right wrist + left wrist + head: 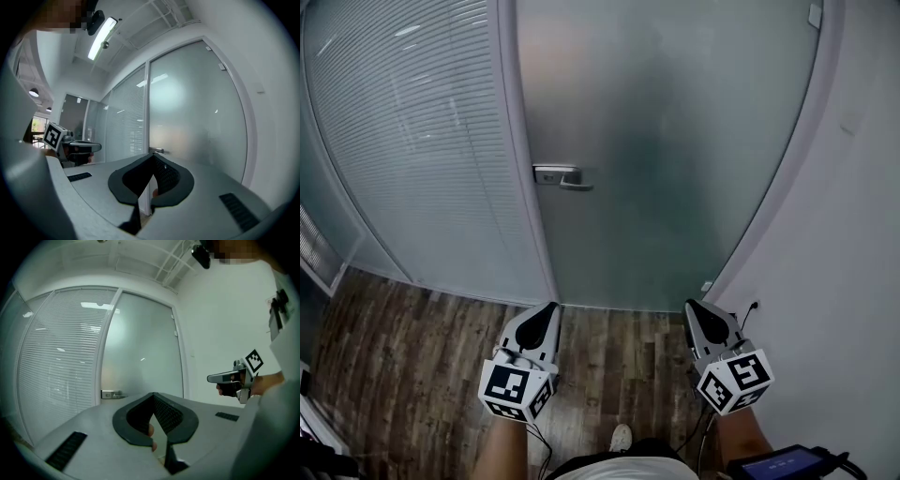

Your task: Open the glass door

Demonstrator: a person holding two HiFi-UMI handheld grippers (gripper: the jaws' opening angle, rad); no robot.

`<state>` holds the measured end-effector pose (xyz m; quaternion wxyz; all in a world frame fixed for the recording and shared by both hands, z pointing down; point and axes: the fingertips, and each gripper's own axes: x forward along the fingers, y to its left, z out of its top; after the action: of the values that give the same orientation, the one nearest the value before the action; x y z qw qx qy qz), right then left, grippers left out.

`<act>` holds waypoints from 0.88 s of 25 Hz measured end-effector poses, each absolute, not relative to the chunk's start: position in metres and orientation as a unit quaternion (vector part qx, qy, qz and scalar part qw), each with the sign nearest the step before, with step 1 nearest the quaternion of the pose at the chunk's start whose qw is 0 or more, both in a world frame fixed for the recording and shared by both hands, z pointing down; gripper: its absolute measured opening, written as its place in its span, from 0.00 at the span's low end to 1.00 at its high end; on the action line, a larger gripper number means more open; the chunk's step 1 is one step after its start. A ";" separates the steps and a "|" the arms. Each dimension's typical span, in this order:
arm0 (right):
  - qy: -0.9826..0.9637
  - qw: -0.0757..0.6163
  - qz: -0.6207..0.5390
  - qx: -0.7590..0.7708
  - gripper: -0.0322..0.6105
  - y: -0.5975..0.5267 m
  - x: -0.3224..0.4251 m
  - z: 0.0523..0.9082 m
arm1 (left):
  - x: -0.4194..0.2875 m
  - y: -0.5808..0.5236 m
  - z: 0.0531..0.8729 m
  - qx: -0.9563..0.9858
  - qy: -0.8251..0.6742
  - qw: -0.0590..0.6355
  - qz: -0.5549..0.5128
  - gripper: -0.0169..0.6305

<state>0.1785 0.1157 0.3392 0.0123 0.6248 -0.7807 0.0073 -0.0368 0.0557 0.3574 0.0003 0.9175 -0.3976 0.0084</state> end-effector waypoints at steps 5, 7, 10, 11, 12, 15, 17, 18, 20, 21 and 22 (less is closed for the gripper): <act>-0.783 0.014 0.012 0.622 0.05 0.082 0.217 0.343 | 0.001 0.022 0.360 0.916 -0.401 0.005 0.010 0.02; -0.782 0.011 0.015 0.622 0.05 0.069 0.228 0.345 | 0.012 0.011 0.361 0.916 -0.401 0.003 0.013 0.02; -0.783 0.007 0.019 0.621 0.05 0.055 0.237 0.340 | 0.021 -0.002 0.355 0.916 -0.401 0.001 0.018 0.02; -0.784 0.008 0.020 0.621 0.05 0.051 0.239 0.336 | 0.022 -0.006 0.351 0.916 -0.401 0.001 0.018 0.02; -0.783 0.008 0.021 0.621 0.05 0.048 0.240 0.331 | 0.023 -0.010 0.346 0.916 -0.402 0.001 0.018 0.02; -0.783 0.008 0.021 0.621 0.05 0.032 0.242 0.331 | 0.021 -0.027 0.347 0.914 -0.404 0.002 0.018 0.02; -0.782 0.008 0.022 0.623 0.05 0.017 0.241 0.342 | 0.018 -0.044 0.358 0.914 -0.404 0.005 0.018 0.02; -0.781 0.008 0.023 0.625 0.05 0.008 0.240 0.347 | 0.016 -0.054 0.363 0.914 -0.404 0.008 0.016 0.02; -0.779 0.009 0.021 0.626 0.05 -0.013 0.236 0.354 | 0.009 -0.078 0.370 0.913 -0.407 0.013 0.011 0.02; -0.779 0.009 0.021 0.627 0.05 -0.024 0.233 0.355 | 0.005 -0.090 0.371 0.913 -0.408 0.014 0.008 0.02; -0.778 0.010 0.021 0.627 0.05 -0.034 0.230 0.356 | 0.002 -0.102 0.371 0.913 -0.409 0.014 0.007 0.02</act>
<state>0.2300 -0.0339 0.3560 0.0097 0.6274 -0.7784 0.0206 0.0017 -0.1019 0.3714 0.0141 0.9125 -0.4087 0.0075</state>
